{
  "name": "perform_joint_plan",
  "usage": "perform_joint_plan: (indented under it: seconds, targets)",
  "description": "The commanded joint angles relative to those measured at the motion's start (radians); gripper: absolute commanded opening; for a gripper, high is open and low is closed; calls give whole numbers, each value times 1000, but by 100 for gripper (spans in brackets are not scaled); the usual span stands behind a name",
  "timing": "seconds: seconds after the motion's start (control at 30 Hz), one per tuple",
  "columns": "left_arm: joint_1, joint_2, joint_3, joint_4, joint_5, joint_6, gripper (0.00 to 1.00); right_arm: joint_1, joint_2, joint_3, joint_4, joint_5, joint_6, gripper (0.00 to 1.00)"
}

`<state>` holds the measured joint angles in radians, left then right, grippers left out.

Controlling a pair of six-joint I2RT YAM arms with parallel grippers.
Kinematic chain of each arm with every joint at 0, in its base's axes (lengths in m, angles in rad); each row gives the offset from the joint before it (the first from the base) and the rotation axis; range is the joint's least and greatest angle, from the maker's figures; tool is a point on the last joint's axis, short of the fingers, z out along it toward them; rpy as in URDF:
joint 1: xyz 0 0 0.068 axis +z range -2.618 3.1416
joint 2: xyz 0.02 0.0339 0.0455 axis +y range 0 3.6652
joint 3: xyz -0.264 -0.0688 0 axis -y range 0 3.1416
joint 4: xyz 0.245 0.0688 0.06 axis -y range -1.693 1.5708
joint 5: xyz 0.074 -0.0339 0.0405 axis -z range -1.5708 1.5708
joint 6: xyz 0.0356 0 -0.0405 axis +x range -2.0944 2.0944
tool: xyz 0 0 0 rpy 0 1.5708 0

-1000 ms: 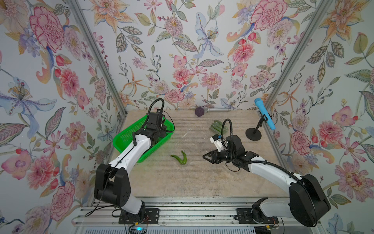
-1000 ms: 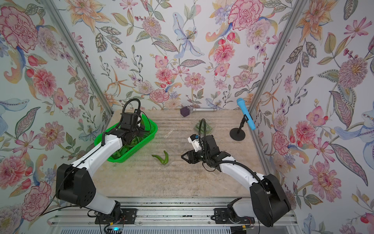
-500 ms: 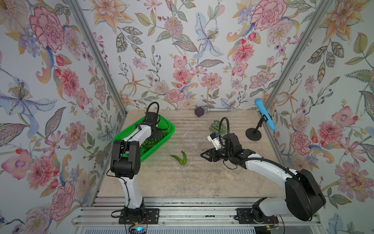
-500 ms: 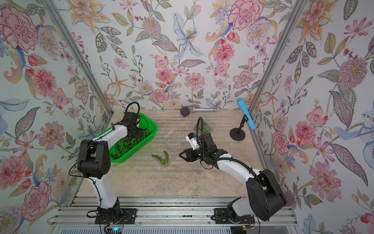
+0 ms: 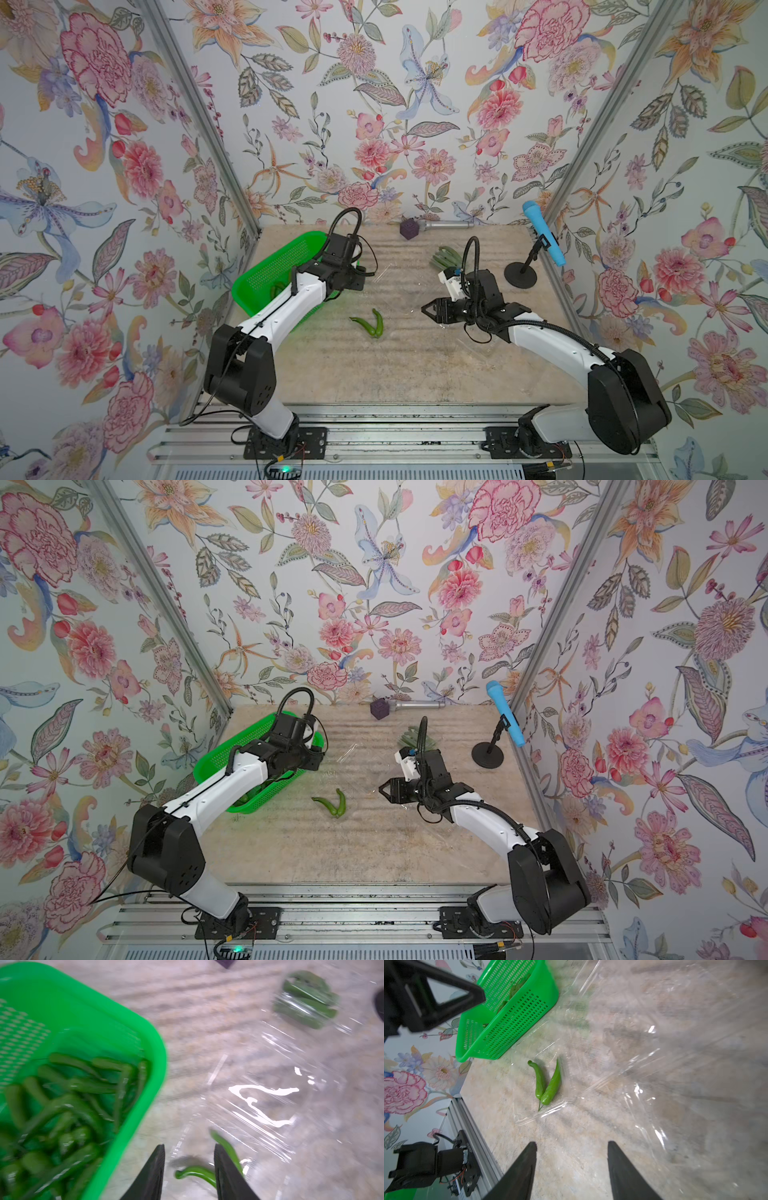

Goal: Take small green peppers out of containers
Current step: Place the green pepper in the basket, then pick up the green pepper from the packing box.

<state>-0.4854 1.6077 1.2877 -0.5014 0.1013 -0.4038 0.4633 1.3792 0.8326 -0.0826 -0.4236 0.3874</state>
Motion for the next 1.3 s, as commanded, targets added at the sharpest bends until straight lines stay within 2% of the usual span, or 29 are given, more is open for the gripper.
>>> perform_joint_plan:
  seconds: [0.0,0.07,0.23,0.93,1.0,1.27]
  targets:
    - [-92,12,-64,6,43,-174,44,-36,-63,8,-38,93,50,58]
    - [-135,20,-78,11,7,-220,47,-63,-83,-1,-48,86,60,58]
    - [-173,63,-101,2,-48,-269,47,-97,-126,-27,-65,66,63,61]
    - [-176,292,-99,48,-58,-273,47,-135,-169,-82,-66,32,56,64]
    - [-175,310,-91,49,-58,-273,43,-140,-173,-84,-66,37,56,63]
    - [-172,294,-99,37,-75,-269,13,-157,-170,-84,-67,36,60,63]
